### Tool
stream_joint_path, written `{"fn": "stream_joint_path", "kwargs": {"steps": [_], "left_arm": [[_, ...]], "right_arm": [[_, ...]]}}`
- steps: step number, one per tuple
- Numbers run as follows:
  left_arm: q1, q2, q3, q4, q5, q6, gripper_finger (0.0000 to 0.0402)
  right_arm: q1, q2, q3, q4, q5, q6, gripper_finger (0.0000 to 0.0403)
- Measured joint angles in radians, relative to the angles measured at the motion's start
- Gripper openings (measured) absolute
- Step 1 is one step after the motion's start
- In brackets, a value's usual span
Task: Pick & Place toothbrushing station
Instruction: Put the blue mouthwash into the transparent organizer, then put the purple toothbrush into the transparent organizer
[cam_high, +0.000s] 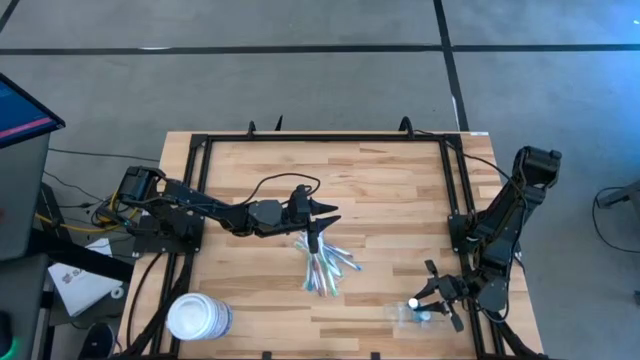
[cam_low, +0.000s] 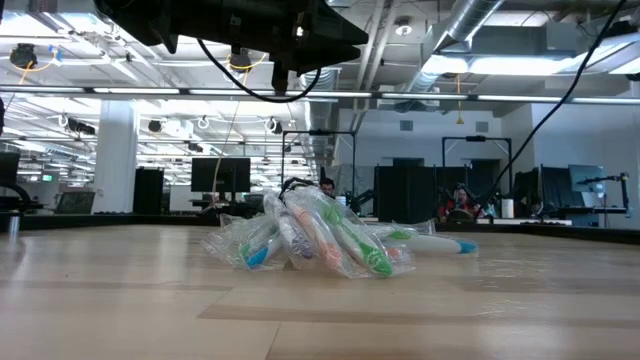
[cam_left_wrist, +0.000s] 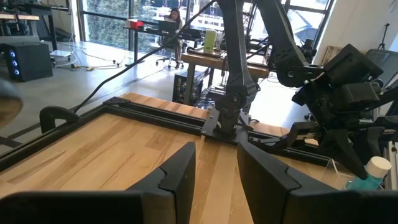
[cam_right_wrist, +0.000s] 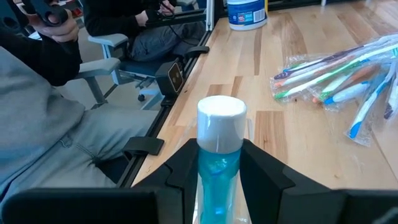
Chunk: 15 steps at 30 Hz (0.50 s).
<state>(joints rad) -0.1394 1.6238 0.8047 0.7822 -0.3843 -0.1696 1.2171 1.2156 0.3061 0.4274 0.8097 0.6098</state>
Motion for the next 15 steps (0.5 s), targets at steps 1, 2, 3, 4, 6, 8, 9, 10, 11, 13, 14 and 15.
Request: {"fn": "stream_joint_path", "kwargs": {"steps": [1,2,3,4,6,8,9,10,11,13,14,15], "left_arm": [[0.0,0.0,0.0,0.0,0.0,0.0,0.0113],[0.0,0.0,0.0,0.0,0.0,0.0,0.0113],[0.0,0.0,0.0,0.0,0.0,0.0,0.0113],[0.0,0.0,0.0,0.0,0.0,0.0,0.0113],[0.0,0.0,0.0,0.0,0.0,0.0,0.0113],[0.0,0.0,0.0,0.0,0.0,0.0,0.0113],[0.0,0.0,0.0,0.0,0.0,0.0,0.0113],[0.0,0.0,0.0,0.0,0.0,0.0,0.0113],[0.0,0.0,0.0,0.0,0.0,0.0,0.0113],[0.0,0.0,0.0,0.0,0.0,0.0,0.0113],[0.0,0.0,0.0,0.0,0.0,0.0,0.0113],[0.0,0.0,0.0,0.0,0.0,0.0,0.0113]], "right_arm": [[0.0,0.0,0.0,0.0,0.0,0.0,0.0097],[0.0,0.0,0.0,0.0,0.0,0.0,0.0102],[0.0,0.0,0.0,0.0,0.0,0.0,0.0107],[0.0,0.0,0.0,0.0,0.0,0.0,0.0113],[0.0,0.0,0.0,0.0,0.0,0.001,0.0128],[0.0,0.0,0.0,0.0,0.0,0.001,0.014],[0.0,0.0,0.0,0.0,0.0,0.001,0.0145],[0.0,0.0,0.0,-0.001,0.0,0.001,0.0149],[0.0,0.0,0.0,-0.001,0.0,0.001,0.0153],[0.0,0.0,0.0,-0.001,0.0,0.001,0.0156],[0.0,0.0,0.0,-0.002,0.0,0.001,0.0157],[0.0,0.0,0.0,-0.002,0.0,0.001,0.0156]]}}
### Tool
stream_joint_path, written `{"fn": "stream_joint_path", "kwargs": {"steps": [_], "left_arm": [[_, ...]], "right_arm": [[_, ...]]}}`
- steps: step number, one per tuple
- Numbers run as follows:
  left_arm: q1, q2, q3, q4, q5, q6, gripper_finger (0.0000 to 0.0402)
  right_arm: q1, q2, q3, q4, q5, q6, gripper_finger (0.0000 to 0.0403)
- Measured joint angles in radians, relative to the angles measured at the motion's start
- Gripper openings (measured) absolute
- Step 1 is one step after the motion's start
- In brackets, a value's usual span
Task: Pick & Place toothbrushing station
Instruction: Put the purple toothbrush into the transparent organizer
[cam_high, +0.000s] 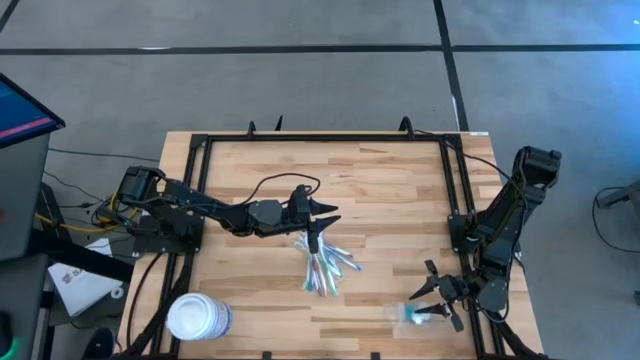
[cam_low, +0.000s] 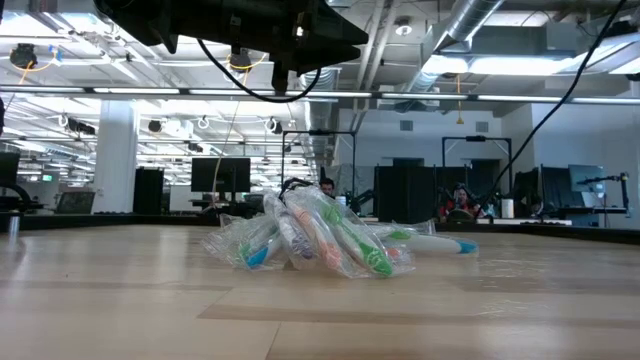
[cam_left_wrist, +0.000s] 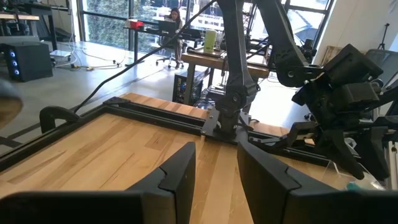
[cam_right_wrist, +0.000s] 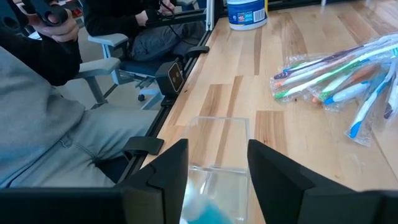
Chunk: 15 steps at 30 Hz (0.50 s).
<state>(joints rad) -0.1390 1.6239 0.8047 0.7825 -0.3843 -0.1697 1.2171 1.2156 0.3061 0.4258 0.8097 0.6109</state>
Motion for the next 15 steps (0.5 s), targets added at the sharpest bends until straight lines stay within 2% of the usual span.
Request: {"fn": "stream_joint_path", "kwargs": {"steps": [15], "left_arm": [[0.0,0.0,0.0,0.0,0.0,0.0,0.0113]], "right_arm": [[0.0,-0.008,0.0,0.036,0.001,-0.04,0.0142]]}}
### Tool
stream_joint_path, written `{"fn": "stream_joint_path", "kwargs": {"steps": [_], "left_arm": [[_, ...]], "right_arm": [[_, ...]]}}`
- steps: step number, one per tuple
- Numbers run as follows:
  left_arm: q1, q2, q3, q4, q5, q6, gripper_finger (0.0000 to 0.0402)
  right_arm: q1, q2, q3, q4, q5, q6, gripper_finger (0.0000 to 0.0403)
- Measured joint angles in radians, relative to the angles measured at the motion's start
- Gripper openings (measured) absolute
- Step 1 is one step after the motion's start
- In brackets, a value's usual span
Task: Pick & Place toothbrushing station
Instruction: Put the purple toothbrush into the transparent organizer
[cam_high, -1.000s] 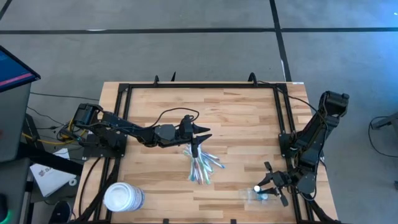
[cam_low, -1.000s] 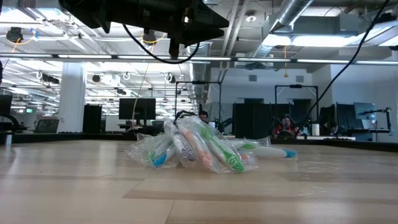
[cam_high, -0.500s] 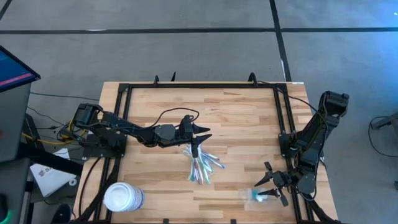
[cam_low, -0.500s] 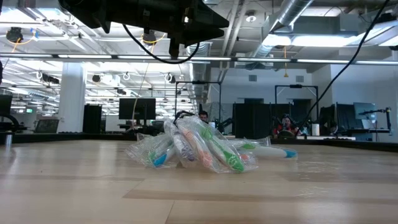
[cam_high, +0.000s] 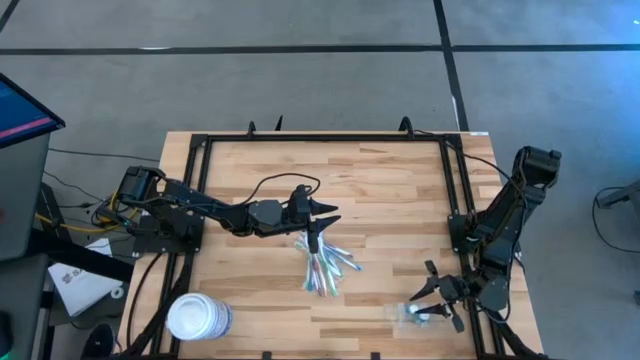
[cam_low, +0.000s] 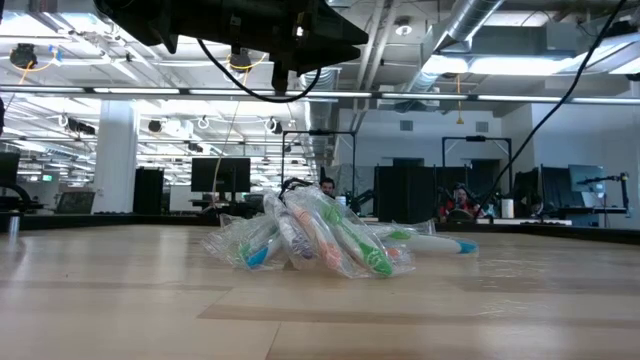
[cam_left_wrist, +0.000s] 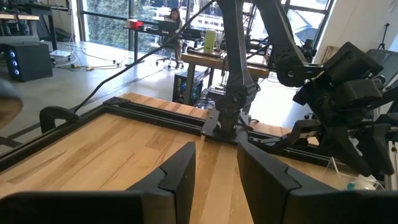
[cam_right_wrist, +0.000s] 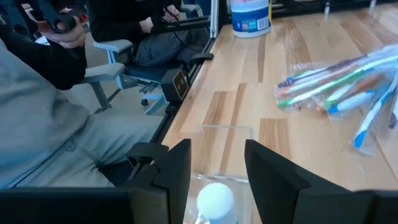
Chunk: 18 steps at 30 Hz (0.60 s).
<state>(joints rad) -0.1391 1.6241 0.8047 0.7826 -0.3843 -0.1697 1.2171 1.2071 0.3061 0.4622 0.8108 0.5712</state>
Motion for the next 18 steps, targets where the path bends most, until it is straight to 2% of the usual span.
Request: {"fn": "stream_joint_path", "kwargs": {"steps": [8,18], "left_arm": [[0.0,0.0,0.0,-0.002,0.0,0.0,0.0113],[0.0,0.0,0.0,-0.052,0.016,-0.022,0.0113]], "right_arm": [[-0.054,-0.095,0.0,-0.011,0.002,-0.037,0.0135],[-0.208,-0.213,0.0,-0.013,-0.02,-0.163,0.0114]]}}
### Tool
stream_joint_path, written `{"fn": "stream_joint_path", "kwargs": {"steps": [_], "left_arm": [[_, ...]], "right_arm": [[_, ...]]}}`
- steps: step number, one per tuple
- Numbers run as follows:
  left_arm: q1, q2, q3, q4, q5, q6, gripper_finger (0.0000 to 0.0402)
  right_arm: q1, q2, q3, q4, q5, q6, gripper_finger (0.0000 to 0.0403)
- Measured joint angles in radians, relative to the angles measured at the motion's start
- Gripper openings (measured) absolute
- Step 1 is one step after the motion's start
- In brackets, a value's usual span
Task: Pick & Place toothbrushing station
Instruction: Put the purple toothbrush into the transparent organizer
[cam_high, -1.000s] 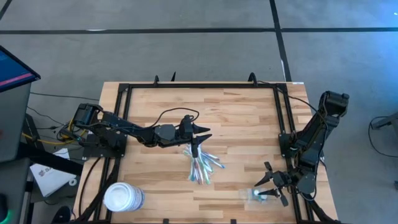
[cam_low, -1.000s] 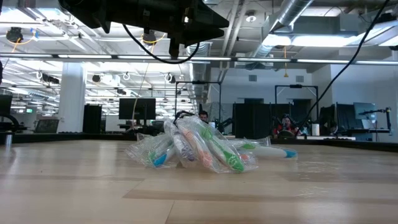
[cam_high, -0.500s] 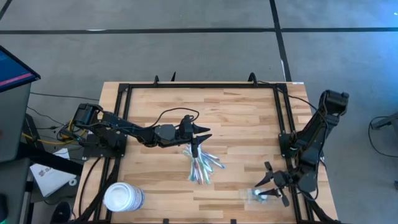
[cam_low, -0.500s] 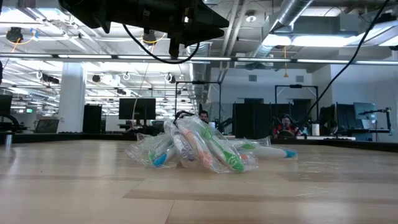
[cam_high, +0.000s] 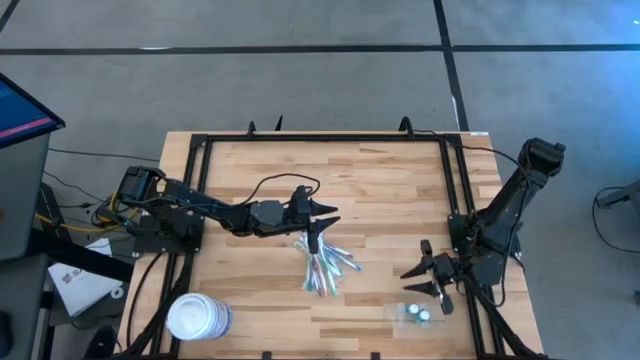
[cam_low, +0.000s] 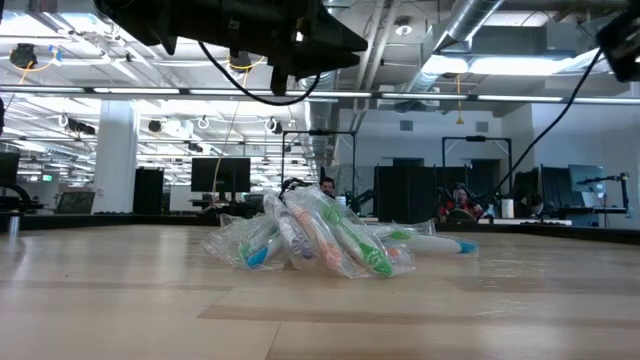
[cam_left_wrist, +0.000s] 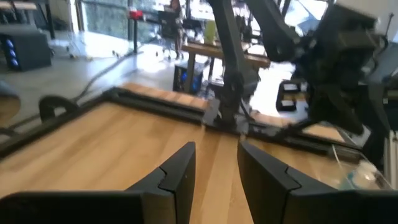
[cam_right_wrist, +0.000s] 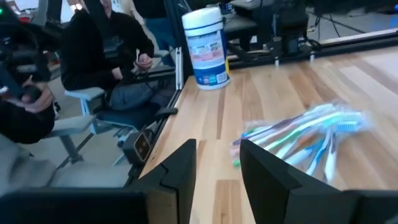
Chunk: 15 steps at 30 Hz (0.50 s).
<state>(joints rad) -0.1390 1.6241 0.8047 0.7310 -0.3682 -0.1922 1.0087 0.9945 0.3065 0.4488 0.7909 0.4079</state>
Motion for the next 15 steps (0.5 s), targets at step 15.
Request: {"fn": "stream_joint_path", "kwargs": {"steps": [15], "left_arm": [[0.018,0.0,0.0,-0.301,0.113,-0.161,0.0113]], "right_arm": [[-0.233,-0.015,0.0,-0.031,-0.249,0.0,0.0111]]}}
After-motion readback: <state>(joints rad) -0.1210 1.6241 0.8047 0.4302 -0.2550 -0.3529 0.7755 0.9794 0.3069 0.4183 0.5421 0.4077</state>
